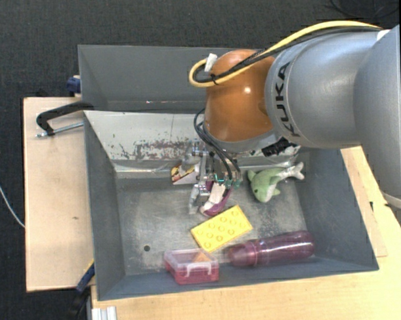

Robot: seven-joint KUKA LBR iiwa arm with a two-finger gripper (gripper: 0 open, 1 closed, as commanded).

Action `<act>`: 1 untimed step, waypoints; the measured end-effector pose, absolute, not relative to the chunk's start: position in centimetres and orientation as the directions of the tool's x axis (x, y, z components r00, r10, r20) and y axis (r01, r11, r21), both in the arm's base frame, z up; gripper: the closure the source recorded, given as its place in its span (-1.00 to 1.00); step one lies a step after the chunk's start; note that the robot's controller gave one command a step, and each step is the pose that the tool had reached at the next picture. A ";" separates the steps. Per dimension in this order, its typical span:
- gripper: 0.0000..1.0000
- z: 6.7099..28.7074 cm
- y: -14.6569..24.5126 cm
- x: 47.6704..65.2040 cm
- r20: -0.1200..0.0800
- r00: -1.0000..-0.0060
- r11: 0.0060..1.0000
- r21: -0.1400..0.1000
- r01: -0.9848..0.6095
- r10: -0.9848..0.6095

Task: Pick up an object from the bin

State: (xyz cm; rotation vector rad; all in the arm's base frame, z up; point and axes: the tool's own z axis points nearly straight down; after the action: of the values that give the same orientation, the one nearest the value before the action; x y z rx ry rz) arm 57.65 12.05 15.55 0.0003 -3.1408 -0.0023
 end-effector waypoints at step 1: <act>-1.00 14.0 9.2 57.1 -0.003 -0.997 0.997 0.003 -0.074 -0.074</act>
Offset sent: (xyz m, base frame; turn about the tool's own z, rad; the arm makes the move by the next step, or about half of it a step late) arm -0.0519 -0.0785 -0.0842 -0.2012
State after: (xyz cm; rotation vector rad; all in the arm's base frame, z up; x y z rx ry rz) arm 57.12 9.18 14.03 0.1166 -3.1420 -0.0042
